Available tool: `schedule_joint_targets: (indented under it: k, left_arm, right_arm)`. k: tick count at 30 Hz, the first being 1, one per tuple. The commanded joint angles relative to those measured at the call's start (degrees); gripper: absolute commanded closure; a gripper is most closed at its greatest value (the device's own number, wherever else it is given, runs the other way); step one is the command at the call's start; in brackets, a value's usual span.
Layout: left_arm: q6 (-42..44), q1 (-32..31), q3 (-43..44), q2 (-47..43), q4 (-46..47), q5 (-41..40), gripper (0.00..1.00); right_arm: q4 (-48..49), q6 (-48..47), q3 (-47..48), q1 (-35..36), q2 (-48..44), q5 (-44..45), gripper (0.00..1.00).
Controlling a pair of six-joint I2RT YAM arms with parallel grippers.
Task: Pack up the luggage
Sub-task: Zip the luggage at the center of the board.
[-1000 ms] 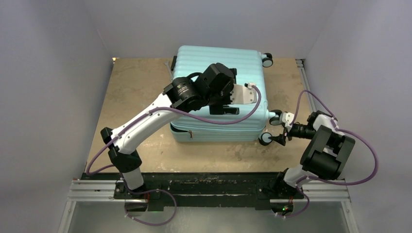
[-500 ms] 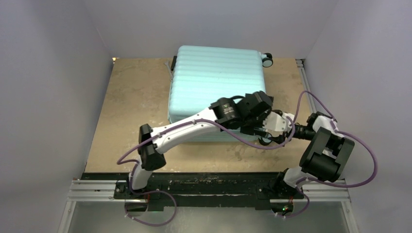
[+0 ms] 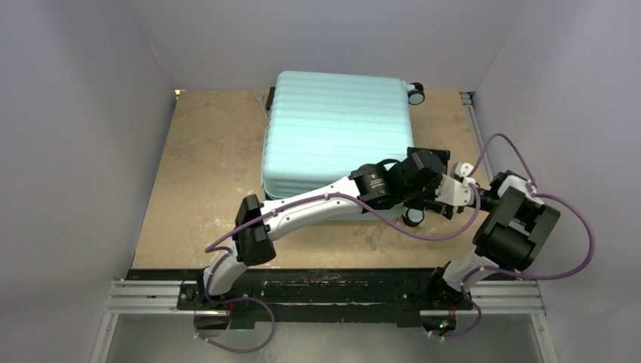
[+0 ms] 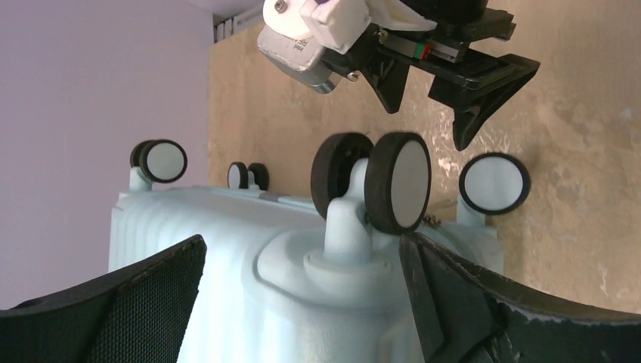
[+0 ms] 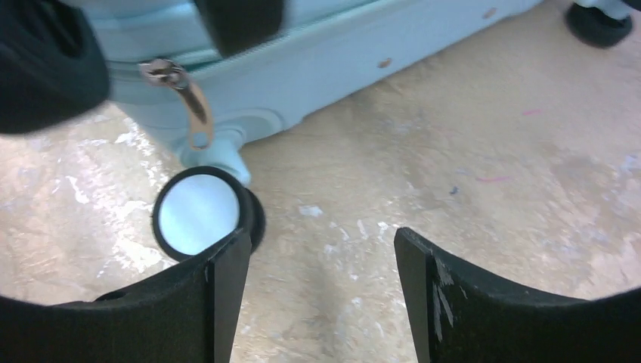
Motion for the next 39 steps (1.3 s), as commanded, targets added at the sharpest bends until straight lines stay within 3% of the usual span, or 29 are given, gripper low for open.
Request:
schedule_joint_targets:
  k: [1,2,9,15,17,23,27,39]
  left_arm:
    - [-0.44,-0.81,4.32,3.79,4.86,0.96,0.01]
    - [-0.11,-0.84,5.11,4.71,4.64,0.97,0.01]
    - [2.02,-1.29,9.65,10.09,-0.84,0.21,0.01]
    - [3.78,-1.29,11.22,13.94,0.12,-8.13,0.04]
    - [4.19,-1.29,11.55,14.94,1.65,-10.63,0.12]
    - [4.35,-1.29,11.33,15.37,4.94,-15.59,0.69]
    - [2.86,-1.29,11.31,14.45,7.46,-18.33,1.00]
    - [-2.45,-1.05,10.01,8.69,18.84,-25.99,1.00]
  right_arm:
    - [-2.70,-1.26,3.65,-3.47,1.98,-1.53,0.26]
    - [-5.57,-5.54,4.01,-4.00,2.61,-1.06,0.25]
    - [-6.24,-8.54,3.40,-4.26,3.10,0.93,0.24]
    - [-6.19,-10.43,1.51,-4.28,0.67,0.96,0.24]
    - [-5.76,-10.41,0.84,-4.29,-0.28,0.68,0.24]
    - [-6.20,-10.99,0.72,-4.35,-0.40,0.46,0.27]
    - [-6.35,-11.99,0.06,-4.35,-0.94,-0.82,0.28]
    - [-6.23,-6.98,0.12,3.54,0.94,-10.06,0.30]
